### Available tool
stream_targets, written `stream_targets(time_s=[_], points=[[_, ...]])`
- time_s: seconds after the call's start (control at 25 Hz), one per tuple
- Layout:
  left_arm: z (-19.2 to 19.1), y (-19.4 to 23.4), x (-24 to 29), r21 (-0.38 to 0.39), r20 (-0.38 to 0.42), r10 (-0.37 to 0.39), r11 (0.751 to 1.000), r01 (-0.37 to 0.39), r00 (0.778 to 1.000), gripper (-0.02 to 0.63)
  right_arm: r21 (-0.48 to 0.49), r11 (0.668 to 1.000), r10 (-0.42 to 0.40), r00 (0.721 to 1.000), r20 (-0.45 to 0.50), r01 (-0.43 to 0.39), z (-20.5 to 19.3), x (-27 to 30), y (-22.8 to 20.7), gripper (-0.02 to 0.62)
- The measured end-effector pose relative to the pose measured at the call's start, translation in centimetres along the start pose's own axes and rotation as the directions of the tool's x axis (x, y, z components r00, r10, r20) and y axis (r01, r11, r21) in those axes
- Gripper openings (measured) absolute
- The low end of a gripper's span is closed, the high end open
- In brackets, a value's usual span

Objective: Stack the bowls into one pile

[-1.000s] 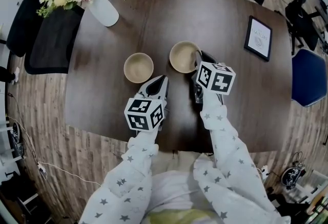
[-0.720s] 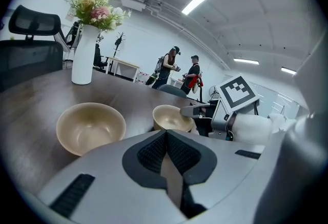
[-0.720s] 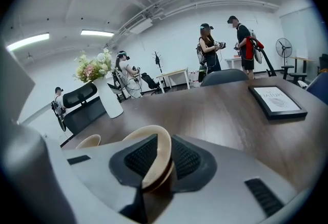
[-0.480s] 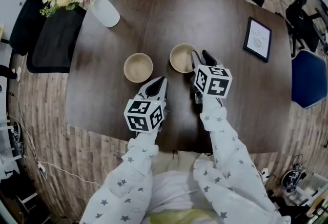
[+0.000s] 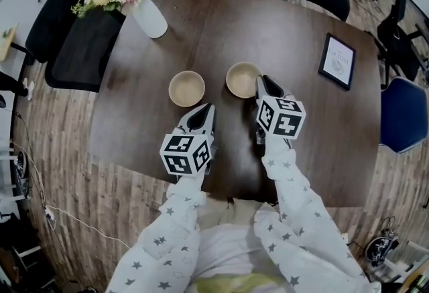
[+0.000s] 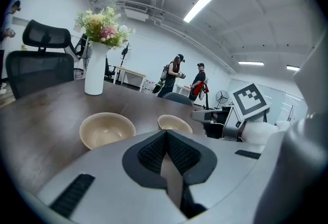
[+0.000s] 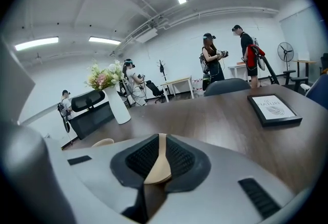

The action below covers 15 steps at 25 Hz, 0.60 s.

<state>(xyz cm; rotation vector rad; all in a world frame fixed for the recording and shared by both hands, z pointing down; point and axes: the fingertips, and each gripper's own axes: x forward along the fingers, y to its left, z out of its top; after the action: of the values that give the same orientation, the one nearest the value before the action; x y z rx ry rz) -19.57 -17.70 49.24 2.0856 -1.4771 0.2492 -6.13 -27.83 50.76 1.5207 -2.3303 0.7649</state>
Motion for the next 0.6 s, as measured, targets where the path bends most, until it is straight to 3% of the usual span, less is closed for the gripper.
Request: stream_targets(time_s=[0.32,0.6], points=[[0.1,1.7,-2.4,-0.033,0.049,0.067,0.997,-0.065,0.997,0.025,0.022,0.992,0.121,0.993,0.012,-0.121,-0.1,-0.6,4.5,0.029],[-0.1,4.3,-3.8,-0.04,0.041,0.075,0.996,-0.073,0.996,0.025,0.023,0.98,0.197,0.98,-0.006,-0.197,-1.1,0.3,8.7,0.023]])
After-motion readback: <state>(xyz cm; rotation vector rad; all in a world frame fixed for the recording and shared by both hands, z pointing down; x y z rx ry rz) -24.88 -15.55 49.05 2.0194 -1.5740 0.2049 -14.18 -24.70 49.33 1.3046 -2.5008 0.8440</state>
